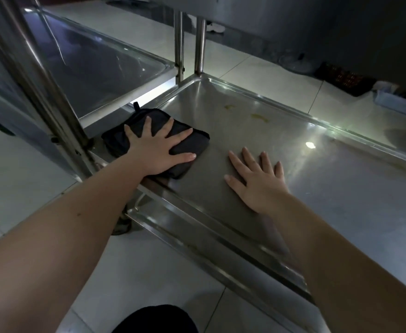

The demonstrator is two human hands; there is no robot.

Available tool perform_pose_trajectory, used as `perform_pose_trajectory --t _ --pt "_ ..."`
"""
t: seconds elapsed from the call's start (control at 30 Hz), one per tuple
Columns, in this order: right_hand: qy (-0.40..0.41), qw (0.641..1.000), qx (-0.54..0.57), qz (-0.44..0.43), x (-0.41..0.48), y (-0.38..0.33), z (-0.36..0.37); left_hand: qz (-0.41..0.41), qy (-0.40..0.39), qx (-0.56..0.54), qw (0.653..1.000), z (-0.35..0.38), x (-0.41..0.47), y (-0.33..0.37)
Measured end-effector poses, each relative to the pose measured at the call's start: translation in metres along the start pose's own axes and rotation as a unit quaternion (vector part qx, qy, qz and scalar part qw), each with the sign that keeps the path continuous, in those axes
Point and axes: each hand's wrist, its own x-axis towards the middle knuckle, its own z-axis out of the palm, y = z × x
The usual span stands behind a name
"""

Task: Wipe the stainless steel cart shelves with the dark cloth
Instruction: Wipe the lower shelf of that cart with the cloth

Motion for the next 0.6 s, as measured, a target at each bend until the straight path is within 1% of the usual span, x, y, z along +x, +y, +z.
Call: perform_pose_trajectory --t 0.17,0.33,0.47,0.6 --pt "0.021 1.0 -0.022 -0.003 -0.005 -0.005 0.006 0.002 -0.006 -0.005 1.0 -0.002 0.009 0.003" --pt "0.009 0.999 -0.034 -0.023 -0.006 -0.005 0.006 0.0 -0.003 -0.008 1.0 -0.015 0.064 0.02" --pt "0.011 0.999 -0.03 -0.018 -0.003 -0.005 0.005 -0.004 -0.01 -0.006 1.0 -0.022 0.106 0.068" --pt "0.005 0.999 -0.037 -0.021 -0.001 -0.001 0.005 0.056 -0.014 -0.003 0.998 -0.021 0.111 0.136"
